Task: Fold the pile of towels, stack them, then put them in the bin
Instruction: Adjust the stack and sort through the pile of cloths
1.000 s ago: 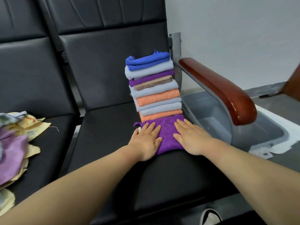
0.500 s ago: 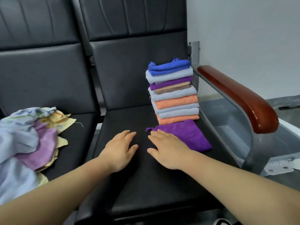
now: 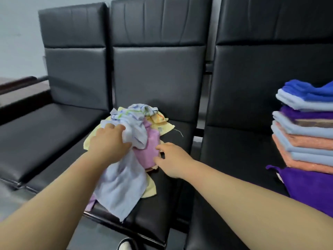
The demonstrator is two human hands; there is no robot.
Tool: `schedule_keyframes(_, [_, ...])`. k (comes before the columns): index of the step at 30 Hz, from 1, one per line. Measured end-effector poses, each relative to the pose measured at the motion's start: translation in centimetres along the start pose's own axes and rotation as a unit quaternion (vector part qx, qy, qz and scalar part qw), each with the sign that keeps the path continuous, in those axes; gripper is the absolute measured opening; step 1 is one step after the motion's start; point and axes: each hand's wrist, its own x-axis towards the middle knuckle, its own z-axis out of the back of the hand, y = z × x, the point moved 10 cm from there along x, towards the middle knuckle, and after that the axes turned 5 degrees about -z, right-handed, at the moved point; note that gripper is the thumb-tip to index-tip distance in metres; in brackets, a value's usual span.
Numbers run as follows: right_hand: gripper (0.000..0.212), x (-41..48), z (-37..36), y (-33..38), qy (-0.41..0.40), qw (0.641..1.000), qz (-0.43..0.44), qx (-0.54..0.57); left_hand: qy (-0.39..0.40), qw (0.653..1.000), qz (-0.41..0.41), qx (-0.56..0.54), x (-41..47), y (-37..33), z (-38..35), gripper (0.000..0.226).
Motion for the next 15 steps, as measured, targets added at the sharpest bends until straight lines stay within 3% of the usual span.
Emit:
schedule_keyframes(2, [0.041,2.0,-0.6,1.6,-0.007,0.999,-0.013,0.049,0.030,0.999,0.020,-0.005,0.8,2.1,-1.1,0.049])
schedule_keyframes(5, [0.041,3.9,-1.2,2.5,-0.013,0.988,-0.040,0.146,0.011,0.999,0.042,-0.016,2.0,3.3,-0.3,0.023])
schedule_keyframes(9, [0.048,5.9,-1.8,1.6,-0.011,0.966,-0.080,0.247,-0.063,0.987,0.018,-0.147,2.6,2.0,1.3,0.027])
schedule_keyframes(12, [0.015,6.0,-2.0,0.9,0.017,0.893,-0.134,0.430,-0.072,0.948,-0.018,-0.308,1.8,0.2,2.0,0.020])
schedule_keyframes(15, [0.044,4.9,-2.8,0.0,0.072,0.780,-0.215,0.583,-0.079,0.900,-0.061,-0.423,0.6,-2.5,3.4,0.020])
